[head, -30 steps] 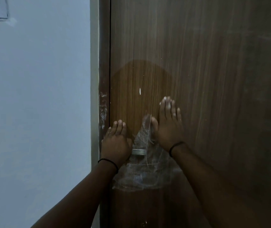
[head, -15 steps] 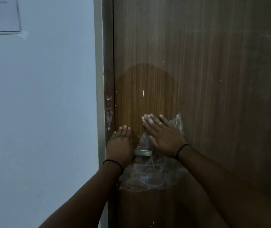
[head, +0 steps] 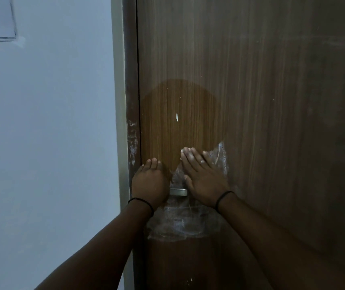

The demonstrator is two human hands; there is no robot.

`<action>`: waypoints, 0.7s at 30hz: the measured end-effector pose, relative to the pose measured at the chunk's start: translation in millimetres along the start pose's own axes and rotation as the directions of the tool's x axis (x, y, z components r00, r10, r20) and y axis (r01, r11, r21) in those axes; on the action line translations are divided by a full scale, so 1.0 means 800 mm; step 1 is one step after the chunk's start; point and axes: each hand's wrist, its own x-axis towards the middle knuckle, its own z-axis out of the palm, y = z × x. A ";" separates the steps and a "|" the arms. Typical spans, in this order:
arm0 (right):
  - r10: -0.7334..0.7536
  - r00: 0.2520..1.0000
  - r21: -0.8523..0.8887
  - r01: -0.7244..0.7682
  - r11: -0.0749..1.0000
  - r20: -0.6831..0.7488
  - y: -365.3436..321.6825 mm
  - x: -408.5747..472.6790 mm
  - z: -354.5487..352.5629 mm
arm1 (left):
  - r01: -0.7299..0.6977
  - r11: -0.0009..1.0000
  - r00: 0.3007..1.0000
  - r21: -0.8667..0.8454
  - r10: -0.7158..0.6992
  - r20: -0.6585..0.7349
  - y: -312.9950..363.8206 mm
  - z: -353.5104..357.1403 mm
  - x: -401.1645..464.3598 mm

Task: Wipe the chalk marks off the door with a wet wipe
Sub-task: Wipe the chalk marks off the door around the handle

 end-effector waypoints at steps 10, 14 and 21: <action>0.275 0.960 0.106 -0.268 0.958 -0.060 0.056 0.009 -0.023 | -0.111 0.990 0.964 -0.092 0.084 -0.254 0.023 -0.018 0.044; 0.213 0.976 0.079 -0.209 0.975 -0.040 0.057 -0.015 -0.003 | -0.079 0.993 0.971 -0.083 0.058 -0.231 0.021 -0.012 0.057; 0.344 0.930 0.176 -0.319 0.931 -0.132 0.065 0.003 0.001 | -0.085 0.992 0.969 -0.097 0.060 -0.239 0.019 -0.007 0.060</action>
